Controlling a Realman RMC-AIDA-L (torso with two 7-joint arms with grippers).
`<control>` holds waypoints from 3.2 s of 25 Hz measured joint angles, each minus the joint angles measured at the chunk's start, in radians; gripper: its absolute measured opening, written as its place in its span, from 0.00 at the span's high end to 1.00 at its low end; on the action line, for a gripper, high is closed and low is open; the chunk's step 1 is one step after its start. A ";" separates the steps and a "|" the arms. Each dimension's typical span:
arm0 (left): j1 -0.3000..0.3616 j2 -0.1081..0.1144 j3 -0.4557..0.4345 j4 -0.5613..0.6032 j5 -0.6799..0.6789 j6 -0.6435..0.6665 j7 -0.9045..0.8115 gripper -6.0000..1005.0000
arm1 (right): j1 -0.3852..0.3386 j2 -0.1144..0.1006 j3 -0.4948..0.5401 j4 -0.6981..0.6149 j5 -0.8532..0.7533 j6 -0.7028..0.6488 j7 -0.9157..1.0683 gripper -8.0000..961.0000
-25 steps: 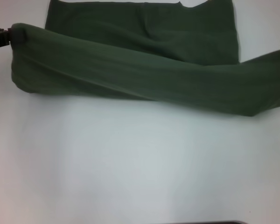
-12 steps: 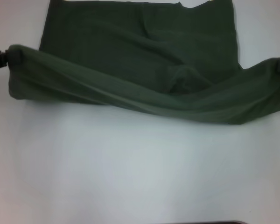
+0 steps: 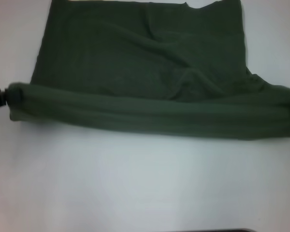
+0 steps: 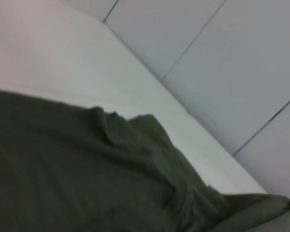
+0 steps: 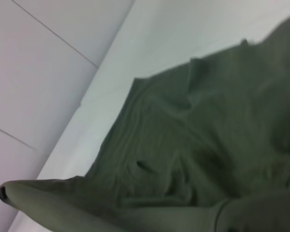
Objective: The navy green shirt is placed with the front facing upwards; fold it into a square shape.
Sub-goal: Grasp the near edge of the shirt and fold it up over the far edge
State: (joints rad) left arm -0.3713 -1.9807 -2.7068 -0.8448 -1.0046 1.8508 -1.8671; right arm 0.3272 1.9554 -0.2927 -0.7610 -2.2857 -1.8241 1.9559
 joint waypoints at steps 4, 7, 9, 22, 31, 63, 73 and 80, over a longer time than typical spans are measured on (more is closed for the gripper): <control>0.022 -0.002 0.020 0.018 0.023 -0.006 0.010 0.95 | -0.017 0.000 -0.001 0.040 -0.011 0.013 -0.034 0.96; 0.031 -0.004 0.026 0.025 0.046 -0.002 0.018 0.95 | -0.028 0.003 0.001 0.045 -0.012 0.014 -0.048 0.96; 0.038 -0.006 0.039 0.027 0.052 -0.001 0.021 0.95 | -0.034 0.004 0.001 0.045 -0.012 0.013 -0.051 0.96; 0.056 -0.005 0.058 0.050 0.127 0.002 0.034 0.95 | -0.094 0.007 0.006 0.083 -0.012 0.045 -0.070 0.96; 0.054 0.003 0.059 0.067 0.196 0.021 0.036 0.95 | -0.122 -0.010 0.028 0.093 -0.013 0.072 -0.071 0.96; 0.026 0.031 0.057 0.082 0.220 0.041 0.065 0.95 | -0.113 -0.022 0.050 0.100 -0.009 0.053 -0.079 0.96; 0.045 0.036 0.059 0.077 0.235 0.082 0.077 0.95 | -0.166 -0.028 0.053 0.099 -0.025 -0.014 -0.120 0.96; 0.067 0.037 0.057 0.083 0.246 0.091 0.090 0.95 | -0.192 -0.035 0.056 0.099 -0.026 -0.038 -0.132 0.96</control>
State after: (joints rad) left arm -0.3041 -1.9434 -2.6503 -0.7622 -0.7584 1.9417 -1.7767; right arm 0.1356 1.9200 -0.2368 -0.6617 -2.3118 -1.8624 1.8237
